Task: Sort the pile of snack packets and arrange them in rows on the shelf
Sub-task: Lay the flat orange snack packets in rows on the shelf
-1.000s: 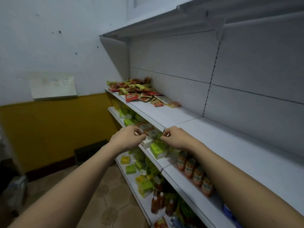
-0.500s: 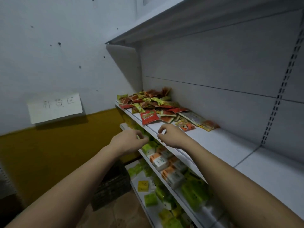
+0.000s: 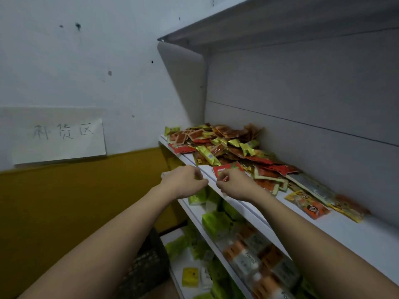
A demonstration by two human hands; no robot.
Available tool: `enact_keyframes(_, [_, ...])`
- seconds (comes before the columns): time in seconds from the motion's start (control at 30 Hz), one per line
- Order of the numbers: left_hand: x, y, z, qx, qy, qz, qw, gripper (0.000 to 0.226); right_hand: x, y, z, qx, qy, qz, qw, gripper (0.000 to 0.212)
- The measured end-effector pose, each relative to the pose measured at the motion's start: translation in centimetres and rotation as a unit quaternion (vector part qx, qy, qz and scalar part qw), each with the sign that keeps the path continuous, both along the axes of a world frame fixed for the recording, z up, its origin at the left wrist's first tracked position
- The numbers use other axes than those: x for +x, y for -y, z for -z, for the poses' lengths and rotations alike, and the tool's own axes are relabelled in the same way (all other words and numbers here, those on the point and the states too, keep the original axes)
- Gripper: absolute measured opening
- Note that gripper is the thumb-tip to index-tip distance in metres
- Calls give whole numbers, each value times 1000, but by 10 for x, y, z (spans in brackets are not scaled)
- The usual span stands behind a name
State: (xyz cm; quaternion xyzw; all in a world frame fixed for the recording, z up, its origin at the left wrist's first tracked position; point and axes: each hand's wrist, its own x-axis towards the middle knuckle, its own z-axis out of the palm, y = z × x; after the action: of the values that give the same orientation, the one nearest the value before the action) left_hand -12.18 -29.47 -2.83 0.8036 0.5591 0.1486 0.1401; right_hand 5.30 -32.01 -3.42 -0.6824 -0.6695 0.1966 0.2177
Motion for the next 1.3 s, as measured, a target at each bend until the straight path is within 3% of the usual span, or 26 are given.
enact_keyframes(0.23, [-35, -149, 2, -9, -18, 88, 996, 30, -38, -146, 6, -12, -15, 71, 997, 21])
enact_keyframes(0.37, [-34, -216, 9, 8, 24, 135, 990, 36, -35, -196, 19, -10, -43, 108, 993, 16])
enact_keyframes(0.47, [-17, -262, 20, 6, 50, 175, 983, 36, -16, -221, 20, -13, -52, 118, 992, 12])
enact_keyframes(0.7, [37, -357, 17, 32, 101, 210, 972, 36, 65, -289, 1, 87, -83, 218, 968, 14])
enact_keyframes(0.9, [91, -430, -15, 89, 93, 236, 963, 28, 101, -366, -11, 161, -20, 264, 951, 13])
enact_keyframes(1.0, [117, -457, -30, 114, 137, 258, 950, 27, 123, -386, -27, 222, 33, 326, 918, 10])
enact_keyframes(1.13, [146, -478, -28, 87, 139, 290, 943, 29, 158, -405, -34, 180, 79, 421, 885, 22])
enact_keyframes(1.23, [164, -498, -26, 64, 148, 312, 936, 34, 169, -414, -29, 112, 144, 423, 888, 13])
enact_keyframes(1.3, [176, -508, -24, 52, 151, 329, 931, 30, 171, -414, -28, 122, 154, 420, 886, 13])
